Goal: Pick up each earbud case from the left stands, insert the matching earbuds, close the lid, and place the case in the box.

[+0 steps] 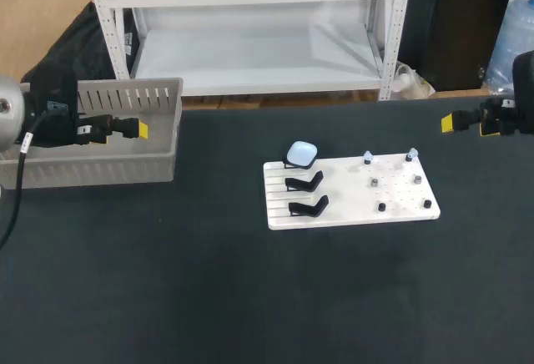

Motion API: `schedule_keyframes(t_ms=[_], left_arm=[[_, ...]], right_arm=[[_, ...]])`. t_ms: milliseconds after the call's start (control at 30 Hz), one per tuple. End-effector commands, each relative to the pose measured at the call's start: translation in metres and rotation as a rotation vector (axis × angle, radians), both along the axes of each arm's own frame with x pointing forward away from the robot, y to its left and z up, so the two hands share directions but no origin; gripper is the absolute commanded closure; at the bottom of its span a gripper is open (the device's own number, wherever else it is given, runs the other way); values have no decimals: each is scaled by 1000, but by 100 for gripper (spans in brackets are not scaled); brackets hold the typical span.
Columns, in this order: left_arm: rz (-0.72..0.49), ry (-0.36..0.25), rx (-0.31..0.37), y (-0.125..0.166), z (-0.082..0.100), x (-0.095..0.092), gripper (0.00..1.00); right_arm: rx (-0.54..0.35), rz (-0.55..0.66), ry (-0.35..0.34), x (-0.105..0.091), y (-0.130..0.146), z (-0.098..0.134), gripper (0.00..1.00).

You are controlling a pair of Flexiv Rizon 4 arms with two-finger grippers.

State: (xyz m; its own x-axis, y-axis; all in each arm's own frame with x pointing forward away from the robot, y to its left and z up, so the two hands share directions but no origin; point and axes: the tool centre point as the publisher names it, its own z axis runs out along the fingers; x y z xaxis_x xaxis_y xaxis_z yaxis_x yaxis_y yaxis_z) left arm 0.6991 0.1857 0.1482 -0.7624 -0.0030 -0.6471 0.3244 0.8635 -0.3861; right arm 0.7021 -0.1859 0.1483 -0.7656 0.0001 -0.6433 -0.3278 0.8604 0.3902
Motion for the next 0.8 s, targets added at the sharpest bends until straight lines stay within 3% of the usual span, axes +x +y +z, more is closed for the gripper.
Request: schedule_keyframes(t_ms=[33, 633, 800], left_arm=[[2, 6, 6, -1, 1, 1, 0], [2, 6, 6, -1, 1, 1, 0], [-105, -67, 33, -12, 9, 10, 0]], right_arm=[[-2, 0, 1, 0, 0, 1, 0], [-2, 0, 1, 0, 0, 1, 0], [-2, 0, 1, 0, 0, 1, 0]])
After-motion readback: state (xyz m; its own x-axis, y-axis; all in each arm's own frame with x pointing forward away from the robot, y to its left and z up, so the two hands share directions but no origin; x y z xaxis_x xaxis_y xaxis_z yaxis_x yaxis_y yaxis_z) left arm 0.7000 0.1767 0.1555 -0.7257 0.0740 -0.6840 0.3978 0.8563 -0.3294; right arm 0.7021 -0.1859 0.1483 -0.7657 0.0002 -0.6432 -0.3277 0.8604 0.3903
